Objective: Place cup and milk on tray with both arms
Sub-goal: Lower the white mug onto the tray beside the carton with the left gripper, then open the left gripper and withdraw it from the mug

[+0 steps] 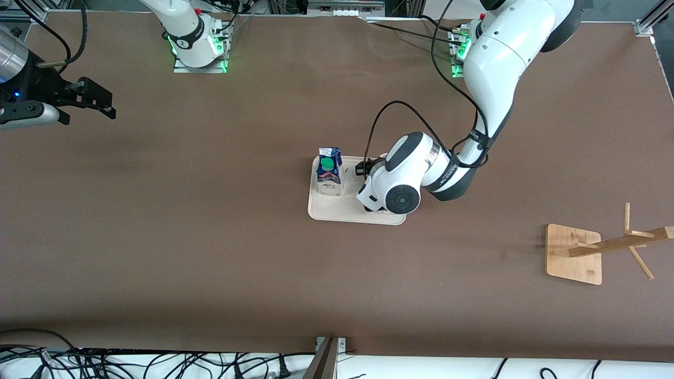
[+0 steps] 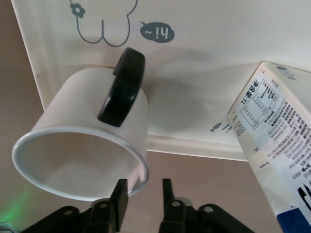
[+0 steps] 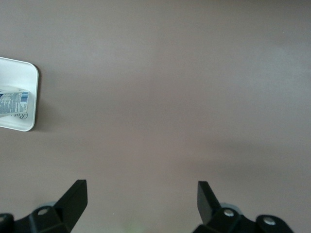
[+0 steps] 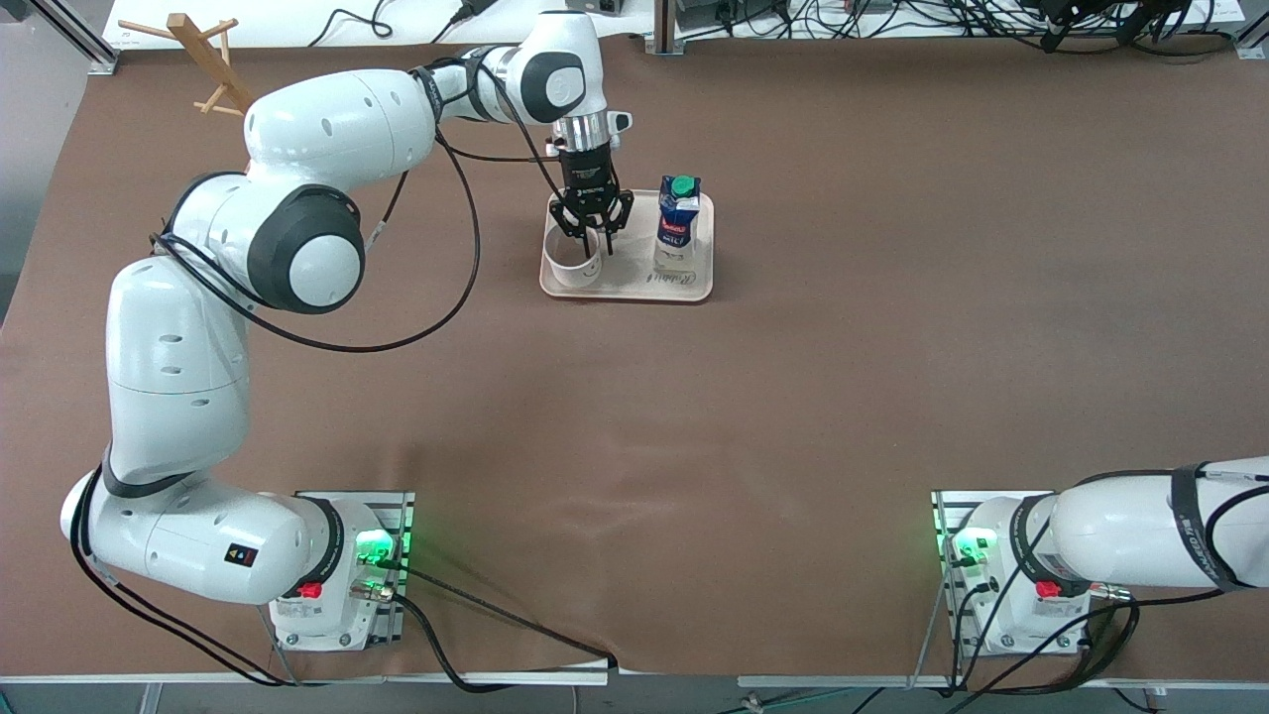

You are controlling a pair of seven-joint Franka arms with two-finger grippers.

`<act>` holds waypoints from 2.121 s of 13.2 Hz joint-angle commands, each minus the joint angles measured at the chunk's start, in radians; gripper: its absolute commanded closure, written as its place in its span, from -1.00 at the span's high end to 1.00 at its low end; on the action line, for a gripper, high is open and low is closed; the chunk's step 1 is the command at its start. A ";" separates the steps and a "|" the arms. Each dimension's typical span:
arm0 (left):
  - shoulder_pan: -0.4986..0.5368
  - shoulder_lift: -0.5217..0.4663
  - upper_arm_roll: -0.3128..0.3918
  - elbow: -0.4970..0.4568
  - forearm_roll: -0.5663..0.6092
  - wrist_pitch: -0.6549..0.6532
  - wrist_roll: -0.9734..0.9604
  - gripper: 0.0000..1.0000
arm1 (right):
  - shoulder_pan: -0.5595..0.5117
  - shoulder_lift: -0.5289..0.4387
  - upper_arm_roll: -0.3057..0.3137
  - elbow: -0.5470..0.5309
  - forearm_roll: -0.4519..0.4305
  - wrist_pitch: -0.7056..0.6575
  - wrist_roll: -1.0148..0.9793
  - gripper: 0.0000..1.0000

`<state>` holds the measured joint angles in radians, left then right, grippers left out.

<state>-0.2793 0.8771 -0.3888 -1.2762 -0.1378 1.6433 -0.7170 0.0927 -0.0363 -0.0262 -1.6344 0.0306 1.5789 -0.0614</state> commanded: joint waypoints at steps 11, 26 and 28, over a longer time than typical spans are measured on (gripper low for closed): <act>0.225 -0.378 -0.002 0.041 0.208 -0.160 0.304 1.00 | -0.011 0.053 -0.001 0.057 -0.038 0.019 -0.005 1.00; 0.267 -1.018 0.311 -0.539 0.152 0.089 0.669 1.00 | -0.022 0.058 -0.012 0.056 -0.037 0.026 -0.003 1.00; 0.267 -0.995 0.301 -0.509 0.152 0.069 0.657 1.00 | -0.022 0.058 -0.012 0.056 -0.037 0.026 -0.003 1.00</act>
<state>-0.0027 -0.1141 -0.0935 -1.7765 0.0259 1.7017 -0.0704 0.0797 0.0125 -0.0446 -1.5975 0.0041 1.6058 -0.0613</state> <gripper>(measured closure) 0.000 0.000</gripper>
